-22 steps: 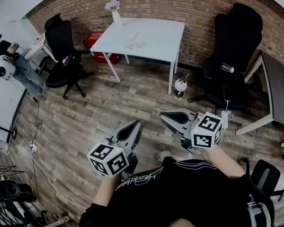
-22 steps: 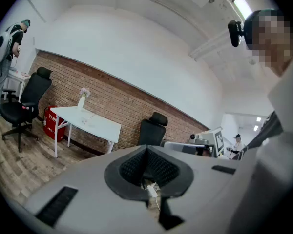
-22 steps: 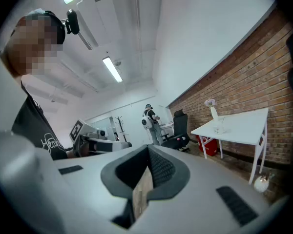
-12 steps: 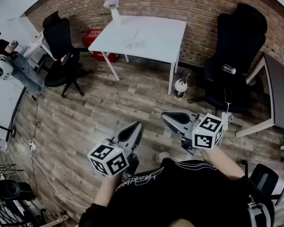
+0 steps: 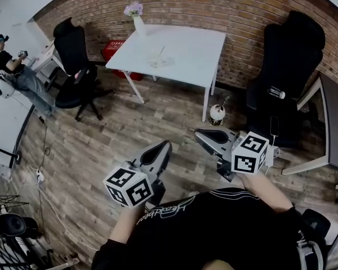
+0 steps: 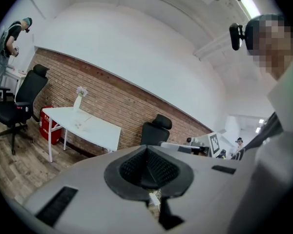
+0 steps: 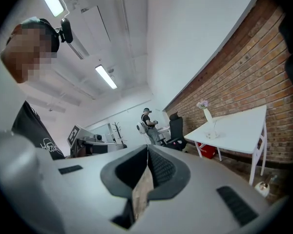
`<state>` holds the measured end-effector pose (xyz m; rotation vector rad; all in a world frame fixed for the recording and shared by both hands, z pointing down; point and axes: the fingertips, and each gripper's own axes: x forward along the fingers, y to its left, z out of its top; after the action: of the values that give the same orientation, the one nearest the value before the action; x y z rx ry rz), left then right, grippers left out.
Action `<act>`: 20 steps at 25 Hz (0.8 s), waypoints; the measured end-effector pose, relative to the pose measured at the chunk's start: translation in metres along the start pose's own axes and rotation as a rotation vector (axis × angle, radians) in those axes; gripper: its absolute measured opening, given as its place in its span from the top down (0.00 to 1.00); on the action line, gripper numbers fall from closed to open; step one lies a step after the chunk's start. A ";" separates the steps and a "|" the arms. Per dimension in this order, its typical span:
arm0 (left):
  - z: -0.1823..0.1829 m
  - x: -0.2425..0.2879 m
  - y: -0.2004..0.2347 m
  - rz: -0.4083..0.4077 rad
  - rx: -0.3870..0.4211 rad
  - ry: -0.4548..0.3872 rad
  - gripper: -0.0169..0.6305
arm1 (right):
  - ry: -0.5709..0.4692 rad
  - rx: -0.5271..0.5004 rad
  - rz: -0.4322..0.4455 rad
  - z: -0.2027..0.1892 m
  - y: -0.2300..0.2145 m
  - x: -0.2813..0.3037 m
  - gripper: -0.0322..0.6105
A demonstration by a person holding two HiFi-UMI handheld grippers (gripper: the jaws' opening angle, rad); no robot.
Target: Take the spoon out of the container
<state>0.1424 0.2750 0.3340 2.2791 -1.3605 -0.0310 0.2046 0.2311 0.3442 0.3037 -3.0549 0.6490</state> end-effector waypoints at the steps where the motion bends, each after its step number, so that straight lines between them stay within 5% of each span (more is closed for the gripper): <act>1: 0.003 0.004 0.000 0.002 0.007 -0.006 0.97 | -0.003 -0.007 0.008 0.004 -0.003 0.000 0.95; 10: 0.017 0.025 0.030 0.032 0.003 -0.031 0.97 | 0.016 -0.004 0.041 0.009 -0.036 0.025 0.95; 20: 0.042 0.074 0.116 -0.019 -0.032 -0.010 0.97 | 0.018 0.020 -0.014 0.020 -0.110 0.091 0.95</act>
<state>0.0733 0.1519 0.3613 2.2686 -1.3338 -0.0693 0.1367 0.1075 0.3741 0.3178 -3.0278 0.6781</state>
